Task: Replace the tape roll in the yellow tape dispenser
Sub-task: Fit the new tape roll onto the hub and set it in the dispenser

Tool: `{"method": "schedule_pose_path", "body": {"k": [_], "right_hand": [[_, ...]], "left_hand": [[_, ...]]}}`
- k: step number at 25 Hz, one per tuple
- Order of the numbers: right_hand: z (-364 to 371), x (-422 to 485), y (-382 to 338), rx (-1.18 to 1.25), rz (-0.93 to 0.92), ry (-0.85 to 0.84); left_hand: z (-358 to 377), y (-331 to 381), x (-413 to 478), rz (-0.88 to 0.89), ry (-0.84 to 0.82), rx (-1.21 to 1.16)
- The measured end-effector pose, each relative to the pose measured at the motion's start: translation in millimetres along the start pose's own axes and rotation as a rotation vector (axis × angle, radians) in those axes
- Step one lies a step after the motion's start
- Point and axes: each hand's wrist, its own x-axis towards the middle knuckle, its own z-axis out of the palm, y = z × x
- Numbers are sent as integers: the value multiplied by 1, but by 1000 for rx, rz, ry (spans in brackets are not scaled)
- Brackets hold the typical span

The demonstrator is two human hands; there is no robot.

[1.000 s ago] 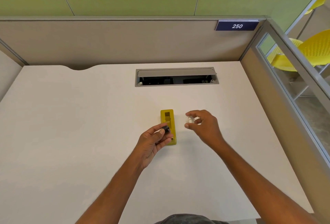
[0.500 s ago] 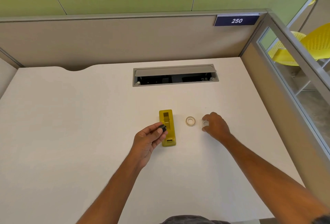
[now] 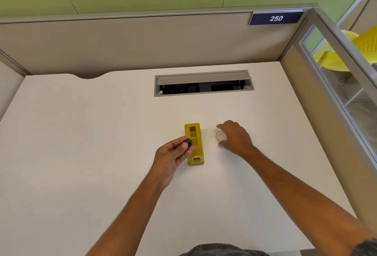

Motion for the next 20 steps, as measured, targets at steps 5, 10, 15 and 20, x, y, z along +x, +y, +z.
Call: {"method": "schedule_pose_path", "body": {"k": [5,10,15,20], "right_hand": [[11,-1,-14,-70,-3,-70],[13,-5,-15,7,14,-17],[5,-19,-24,369,5,110],[-9,-45,-49,722,-9,153]], "left_hand": [[1,1,-3,8,9,5],[2,0,-6,4,23,18],[4,1,-8,34,10,42],[9,3,-12,56,-8,80]]}}
